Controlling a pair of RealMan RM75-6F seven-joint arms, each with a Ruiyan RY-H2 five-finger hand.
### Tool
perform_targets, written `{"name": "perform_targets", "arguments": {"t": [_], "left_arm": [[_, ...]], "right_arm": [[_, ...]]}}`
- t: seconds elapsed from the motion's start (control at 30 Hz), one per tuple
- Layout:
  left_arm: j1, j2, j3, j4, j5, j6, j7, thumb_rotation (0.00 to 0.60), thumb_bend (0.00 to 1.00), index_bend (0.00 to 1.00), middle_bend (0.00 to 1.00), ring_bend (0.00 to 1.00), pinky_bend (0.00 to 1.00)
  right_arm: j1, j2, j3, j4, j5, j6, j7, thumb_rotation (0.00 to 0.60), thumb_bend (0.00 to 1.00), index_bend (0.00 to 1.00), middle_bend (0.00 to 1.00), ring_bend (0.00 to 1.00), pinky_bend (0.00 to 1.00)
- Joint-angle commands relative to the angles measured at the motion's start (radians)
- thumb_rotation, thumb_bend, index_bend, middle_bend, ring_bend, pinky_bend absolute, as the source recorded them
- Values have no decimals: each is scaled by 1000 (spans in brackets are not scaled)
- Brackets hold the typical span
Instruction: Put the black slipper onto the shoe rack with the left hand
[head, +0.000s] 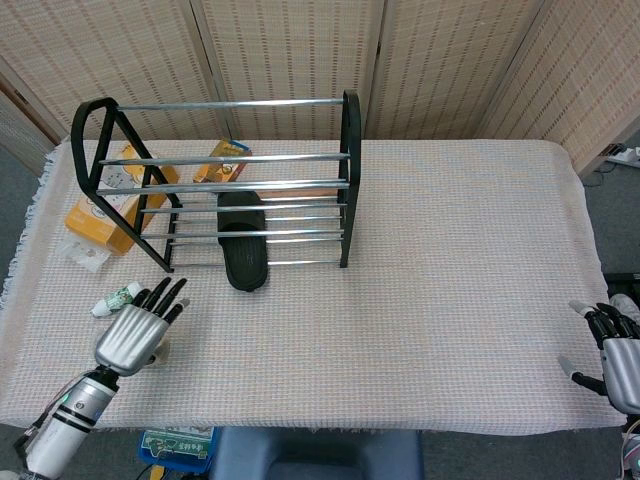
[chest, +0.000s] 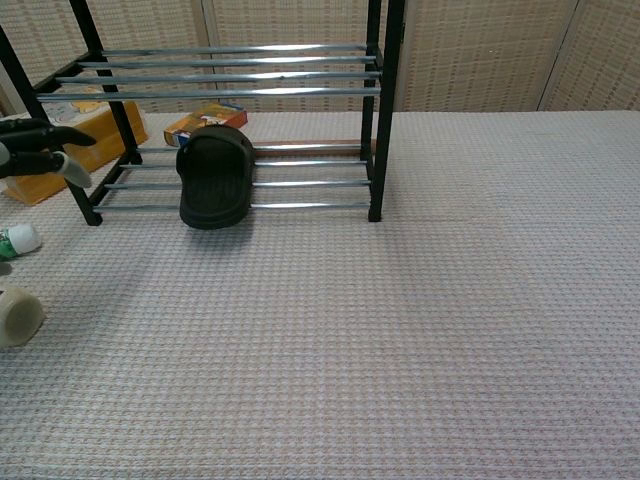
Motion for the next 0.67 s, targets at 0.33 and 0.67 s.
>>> {"name": "perform_targets", "arguments": {"t": [0.33, 0.67], "left_arm": [[235, -53, -112, 201, -168, 155, -448, 600, 196, 261, 189, 154, 330], [303, -83, -141, 181, -141, 205, -478, 600, 196, 222, 189, 154, 330]], "right_arm": [[35, -22, -17, 2, -36, -41, -3, 600, 207, 153, 249, 184, 202], [33, 13, -8, -31, -30, -19, 4, 600, 207, 152, 248, 185, 202]]}}
